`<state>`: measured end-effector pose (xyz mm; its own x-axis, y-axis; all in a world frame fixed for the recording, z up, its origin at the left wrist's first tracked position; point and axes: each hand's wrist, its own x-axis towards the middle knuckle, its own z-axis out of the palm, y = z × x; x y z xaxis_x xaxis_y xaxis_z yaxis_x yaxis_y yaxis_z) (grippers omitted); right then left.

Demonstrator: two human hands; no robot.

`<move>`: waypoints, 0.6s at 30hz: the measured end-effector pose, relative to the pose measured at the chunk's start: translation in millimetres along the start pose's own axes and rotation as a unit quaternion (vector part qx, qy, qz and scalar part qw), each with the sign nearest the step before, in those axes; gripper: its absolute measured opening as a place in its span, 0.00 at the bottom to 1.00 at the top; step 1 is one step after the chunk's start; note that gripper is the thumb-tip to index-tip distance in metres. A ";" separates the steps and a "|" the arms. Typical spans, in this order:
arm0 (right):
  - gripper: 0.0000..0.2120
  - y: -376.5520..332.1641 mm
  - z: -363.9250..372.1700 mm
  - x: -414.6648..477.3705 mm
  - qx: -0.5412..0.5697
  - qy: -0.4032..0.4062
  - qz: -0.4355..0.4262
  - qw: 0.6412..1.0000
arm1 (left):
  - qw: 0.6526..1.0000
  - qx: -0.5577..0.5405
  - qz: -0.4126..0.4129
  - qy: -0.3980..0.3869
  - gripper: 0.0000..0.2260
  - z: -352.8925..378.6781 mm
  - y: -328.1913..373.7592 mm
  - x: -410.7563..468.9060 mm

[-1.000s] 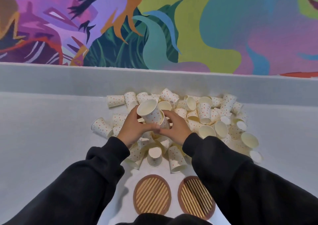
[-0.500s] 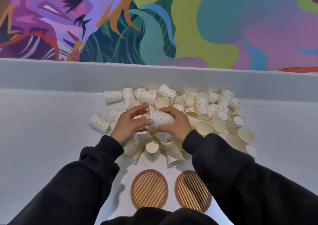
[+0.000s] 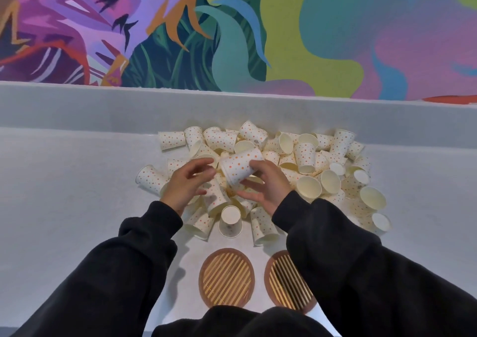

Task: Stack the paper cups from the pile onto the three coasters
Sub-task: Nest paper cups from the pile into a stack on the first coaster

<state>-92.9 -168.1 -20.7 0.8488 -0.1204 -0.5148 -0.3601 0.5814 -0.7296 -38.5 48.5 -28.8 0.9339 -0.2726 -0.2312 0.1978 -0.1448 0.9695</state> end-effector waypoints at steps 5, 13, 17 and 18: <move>0.17 4.4 -11.2 3.6 -0.002 0.027 0.025 0.999 | 0.939 0.329 -0.058 0.083 0.33 -11.4 -24.2 7.4; 0.23 18.9 -5.7 12.5 -0.072 0.088 0.020 0.993 | 0.838 0.541 -0.035 0.058 0.40 18.4 -20.4 3.6; 0.24 22.8 -3.1 14.4 -0.098 0.087 0.020 0.991 | 0.838 0.539 -0.071 0.039 0.37 16.0 -24.6 15.0; 0.24 23.6 -3.6 15.1 -0.095 0.086 0.025 0.991 | 0.836 0.541 -0.082 0.040 0.35 15.4 -24.8 17.3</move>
<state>-90.0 -159.1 -47.4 0.7549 -0.2402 -0.6103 -0.4812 0.4295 -0.7642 -31.8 32.7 -58.1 0.9461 -0.1061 -0.3059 -0.0190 -0.9614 0.2746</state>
